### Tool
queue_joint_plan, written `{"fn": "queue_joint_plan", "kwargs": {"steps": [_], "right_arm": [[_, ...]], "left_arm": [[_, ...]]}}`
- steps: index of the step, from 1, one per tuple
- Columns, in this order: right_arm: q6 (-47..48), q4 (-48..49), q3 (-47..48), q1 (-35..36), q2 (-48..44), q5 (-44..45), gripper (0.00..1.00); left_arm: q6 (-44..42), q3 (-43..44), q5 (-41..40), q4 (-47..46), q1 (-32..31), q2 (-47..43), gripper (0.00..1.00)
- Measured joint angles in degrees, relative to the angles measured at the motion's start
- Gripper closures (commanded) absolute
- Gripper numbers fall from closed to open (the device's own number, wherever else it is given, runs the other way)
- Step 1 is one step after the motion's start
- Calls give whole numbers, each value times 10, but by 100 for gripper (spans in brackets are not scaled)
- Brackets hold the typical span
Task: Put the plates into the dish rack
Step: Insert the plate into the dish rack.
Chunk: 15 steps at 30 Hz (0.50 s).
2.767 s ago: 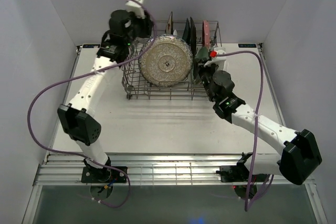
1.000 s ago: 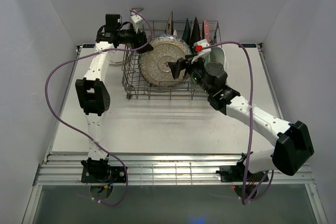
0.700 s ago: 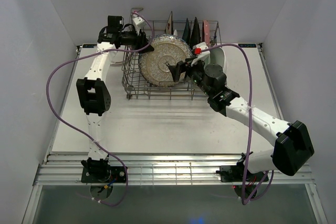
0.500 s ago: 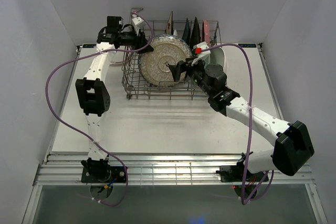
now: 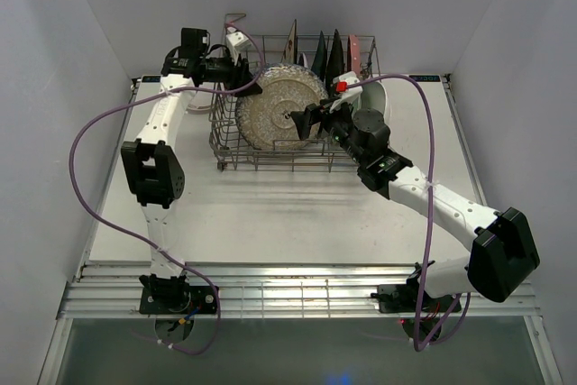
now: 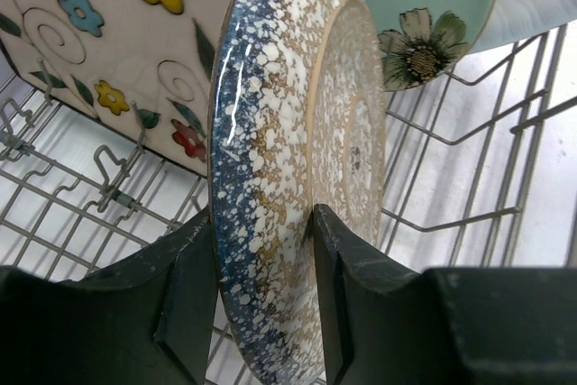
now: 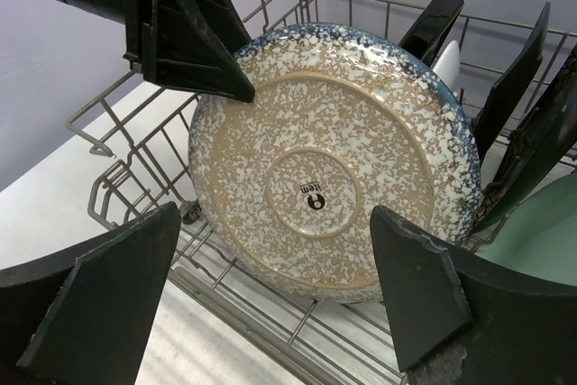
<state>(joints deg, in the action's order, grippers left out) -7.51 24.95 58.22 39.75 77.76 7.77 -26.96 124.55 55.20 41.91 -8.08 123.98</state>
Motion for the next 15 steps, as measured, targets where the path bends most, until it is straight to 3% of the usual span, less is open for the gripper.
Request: {"fn": "queue_joint_plan", "kwargs": {"steps": [15], "right_arm": [[-10, -2, -35, -1, -20, 41, 6]], "left_arm": [[3, -19, -14, 35, -53, -63, 100]]}}
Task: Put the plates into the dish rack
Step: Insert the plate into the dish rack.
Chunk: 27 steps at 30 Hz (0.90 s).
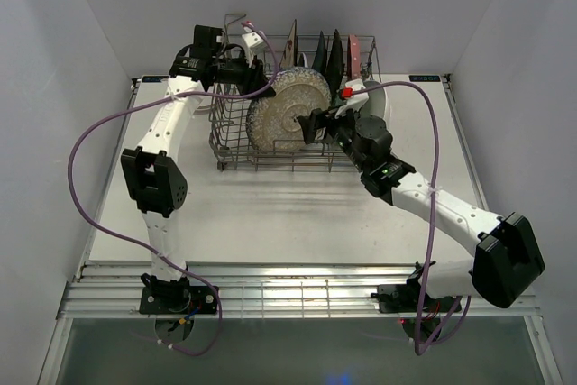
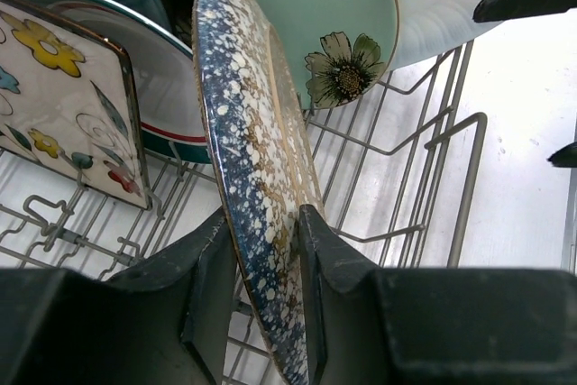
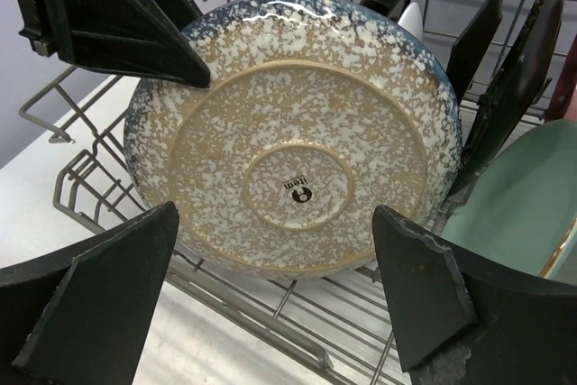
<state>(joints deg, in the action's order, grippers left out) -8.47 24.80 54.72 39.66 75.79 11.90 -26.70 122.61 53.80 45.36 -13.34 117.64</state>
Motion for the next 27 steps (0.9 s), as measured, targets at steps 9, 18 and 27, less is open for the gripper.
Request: {"fn": "queue_joint_plan", "kwargs": {"steps": [9, 18, 27], "right_arm": [[-2, 7, -36, -5, -22, 20, 5], [-2, 9, -70, -7, -65, 39, 6], [-4, 14, -85, -8, -77, 47, 6]], "left_arm": [[28, 0, -25, 7, -18, -11, 100], [72, 4, -55, 14, -33, -19, 100], [113, 28, -89, 26, -53, -19, 100]]}}
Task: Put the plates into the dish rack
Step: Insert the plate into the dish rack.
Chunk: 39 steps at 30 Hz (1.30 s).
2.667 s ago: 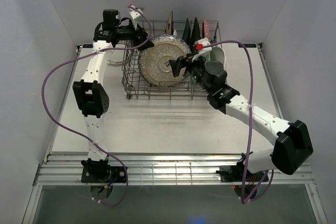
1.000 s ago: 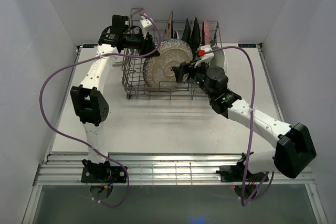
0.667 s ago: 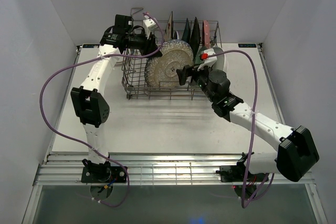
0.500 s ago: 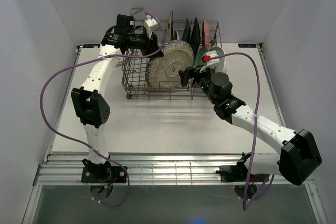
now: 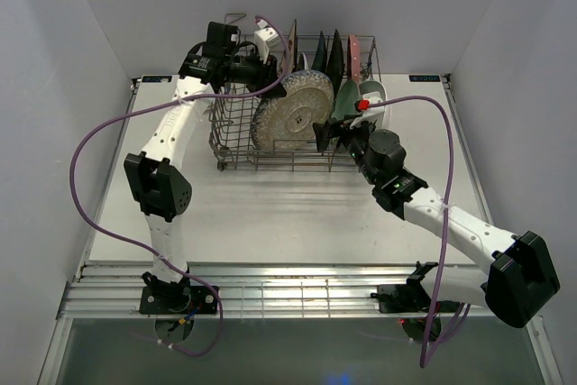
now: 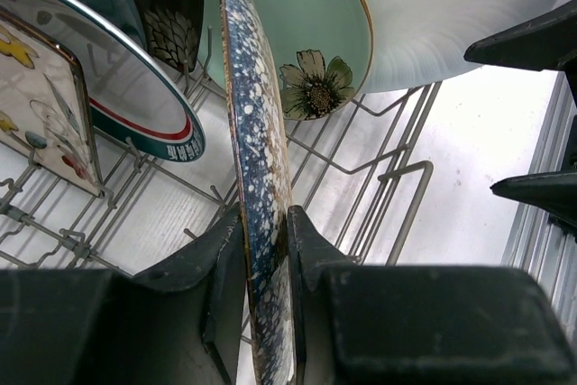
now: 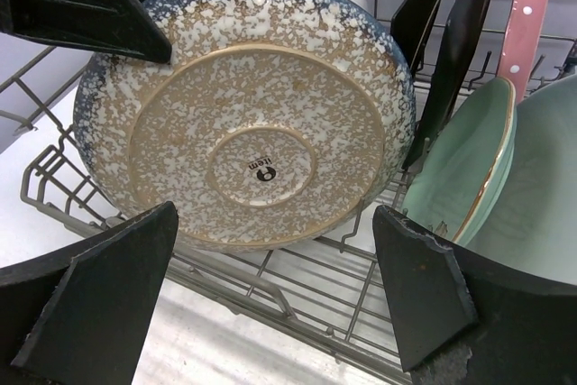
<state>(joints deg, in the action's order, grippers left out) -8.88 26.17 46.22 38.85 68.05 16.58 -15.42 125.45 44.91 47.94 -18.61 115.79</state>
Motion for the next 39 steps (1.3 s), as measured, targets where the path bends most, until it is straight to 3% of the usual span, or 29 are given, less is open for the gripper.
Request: {"fn": "queue_joint_plan", "kwargs": {"steps": [19, 28, 31, 34, 39], "right_arm": [[-8, 4, -2, -12, 5, -1, 6], [-12, -3, 28, -14, 61, 39, 0], [-9, -6, 46, -14, 77, 49, 15], [-4, -16, 67, -14, 91, 59, 43], [2, -34, 109, -17, 120, 75, 73]], "left_arm": [[96, 26, -36, 5, -16, 0, 100], [131, 37, -50, 1, -18, 0, 100], [140, 42, -56, 0, -21, 0, 100], [150, 43, -64, 0, -23, 0, 100], [172, 43, -73, -4, -25, 0, 100]]}}
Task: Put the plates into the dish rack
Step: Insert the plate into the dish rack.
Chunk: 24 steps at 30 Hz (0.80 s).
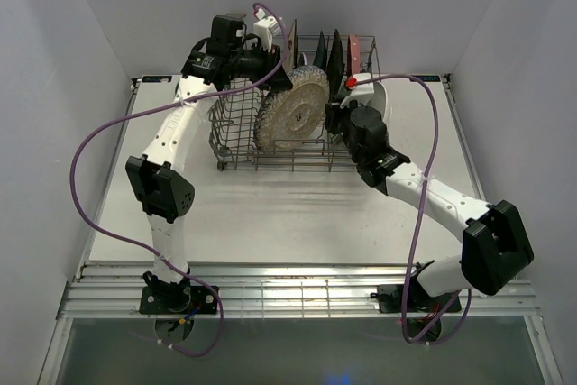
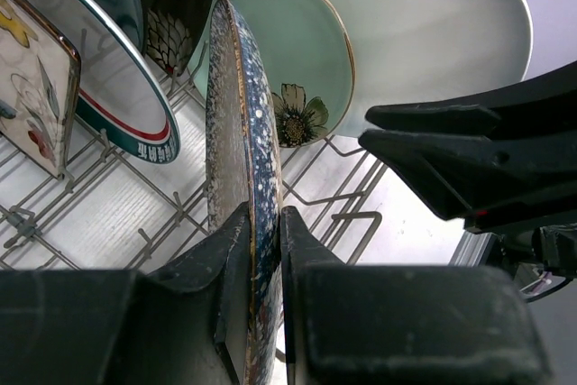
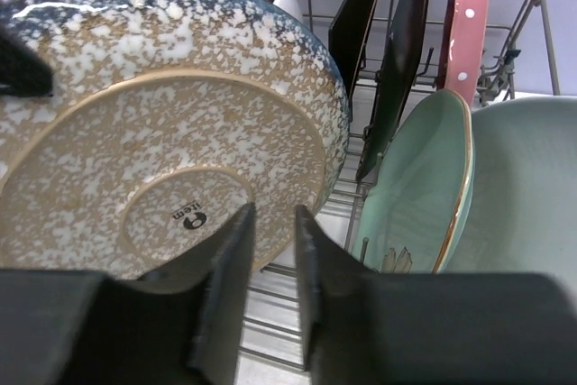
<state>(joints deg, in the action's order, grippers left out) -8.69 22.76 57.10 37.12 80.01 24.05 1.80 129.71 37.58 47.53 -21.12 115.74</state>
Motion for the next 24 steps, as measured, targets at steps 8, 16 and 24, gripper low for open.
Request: {"fn": "queue_joint_plan", "kwargs": {"steps": [8, 16, 24], "right_arm": [[-2, -23, 46, -20, 51, 6, 92], [-14, -35, 80, -50, 100, -15, 65], [-28, -31, 76, -77, 120, -39, 65]], "left_arm": [[19, 0, -4, -2, -4, -3, 100], [32, 6, 19, -18, -5, -21, 100], [32, 15, 40, -37, -5, -42, 100]]}}
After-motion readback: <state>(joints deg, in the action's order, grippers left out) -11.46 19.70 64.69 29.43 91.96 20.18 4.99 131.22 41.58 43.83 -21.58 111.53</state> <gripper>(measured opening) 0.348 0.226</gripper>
